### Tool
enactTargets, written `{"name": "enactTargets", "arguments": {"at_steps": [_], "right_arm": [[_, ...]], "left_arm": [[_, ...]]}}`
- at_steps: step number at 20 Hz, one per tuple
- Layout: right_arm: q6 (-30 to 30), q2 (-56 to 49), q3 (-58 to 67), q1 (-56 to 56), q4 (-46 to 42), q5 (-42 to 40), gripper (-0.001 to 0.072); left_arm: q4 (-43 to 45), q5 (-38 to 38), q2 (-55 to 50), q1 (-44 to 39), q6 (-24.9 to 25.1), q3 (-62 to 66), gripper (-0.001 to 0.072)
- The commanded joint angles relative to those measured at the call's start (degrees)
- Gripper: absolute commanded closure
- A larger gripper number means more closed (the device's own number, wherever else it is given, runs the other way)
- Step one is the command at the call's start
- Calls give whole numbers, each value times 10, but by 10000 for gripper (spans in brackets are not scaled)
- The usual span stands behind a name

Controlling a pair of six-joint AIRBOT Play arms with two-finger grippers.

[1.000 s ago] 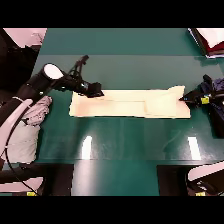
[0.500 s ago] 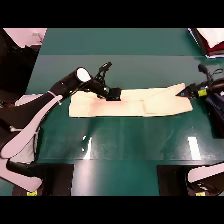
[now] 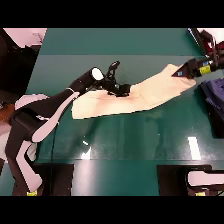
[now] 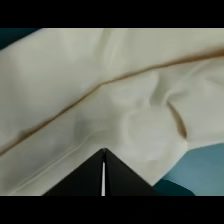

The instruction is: Fold the shirts.

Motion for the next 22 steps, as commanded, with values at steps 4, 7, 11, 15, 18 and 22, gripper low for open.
{"name": "enactTargets", "arguments": {"at_steps": [4,7,11,15,18,22], "right_arm": [[57,12,81,120,-1,-12,693],[63,12,87,145,-1,-28,693],[63,12,87,163,-1,-49,693],[63,12,87,174,-1,-56,693],[62,12,87,183,-1,-60,693],[46,11,87,215,-1,-90,693]], "left_arm": [[12,9,-27,-11,0,18,683],[39,-12,-27,-10,0,18,683],[120,-89,-27,-10,0,44,683],[214,-141,18,7,0,75,684],[247,-192,83,72,0,75,683],[284,-267,174,179,12,75,683]]}}
